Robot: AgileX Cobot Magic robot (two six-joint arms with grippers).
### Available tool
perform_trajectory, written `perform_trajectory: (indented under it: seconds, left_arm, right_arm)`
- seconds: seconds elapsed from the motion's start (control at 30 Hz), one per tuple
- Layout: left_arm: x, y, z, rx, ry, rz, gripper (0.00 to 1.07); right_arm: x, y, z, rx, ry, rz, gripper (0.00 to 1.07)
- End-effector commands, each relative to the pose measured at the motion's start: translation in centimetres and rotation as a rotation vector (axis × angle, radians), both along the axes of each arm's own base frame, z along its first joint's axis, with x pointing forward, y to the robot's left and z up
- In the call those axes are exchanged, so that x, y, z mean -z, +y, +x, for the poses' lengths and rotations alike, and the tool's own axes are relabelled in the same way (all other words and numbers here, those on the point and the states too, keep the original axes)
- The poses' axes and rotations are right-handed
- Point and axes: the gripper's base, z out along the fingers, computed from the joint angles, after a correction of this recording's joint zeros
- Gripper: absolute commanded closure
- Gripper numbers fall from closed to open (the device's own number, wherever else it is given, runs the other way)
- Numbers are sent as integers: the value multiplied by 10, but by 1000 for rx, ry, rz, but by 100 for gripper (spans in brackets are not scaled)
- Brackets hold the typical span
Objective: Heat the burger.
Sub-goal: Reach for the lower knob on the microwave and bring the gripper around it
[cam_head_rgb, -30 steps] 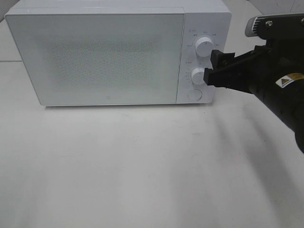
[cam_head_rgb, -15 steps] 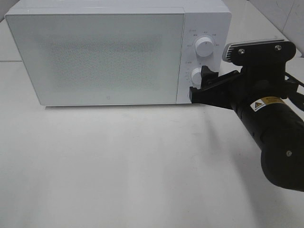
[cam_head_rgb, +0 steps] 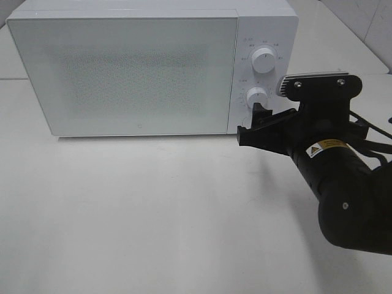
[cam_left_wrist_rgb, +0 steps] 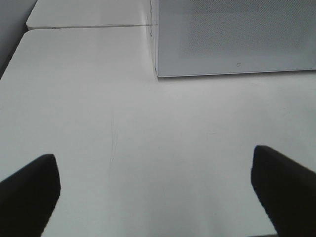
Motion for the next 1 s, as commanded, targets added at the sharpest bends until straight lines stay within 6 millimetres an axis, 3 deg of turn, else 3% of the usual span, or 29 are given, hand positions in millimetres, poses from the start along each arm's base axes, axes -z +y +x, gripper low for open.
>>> perform_trajectory:
  seconds: [0.03, 0.73, 1.0]
  left_arm:
    - [0, -1, -3, -2, -29, -4, 1]
    - [0, -1, -3, -2, -29, -4, 1]
    - [0, -1, -3, -2, -29, -4, 1]
  right_arm:
    - [-7, 7, 12, 28, -125, 12, 31]
    - [17, 12, 72, 30, -132, 4, 31]
    - [23, 16, 80, 32, -128, 3, 31]
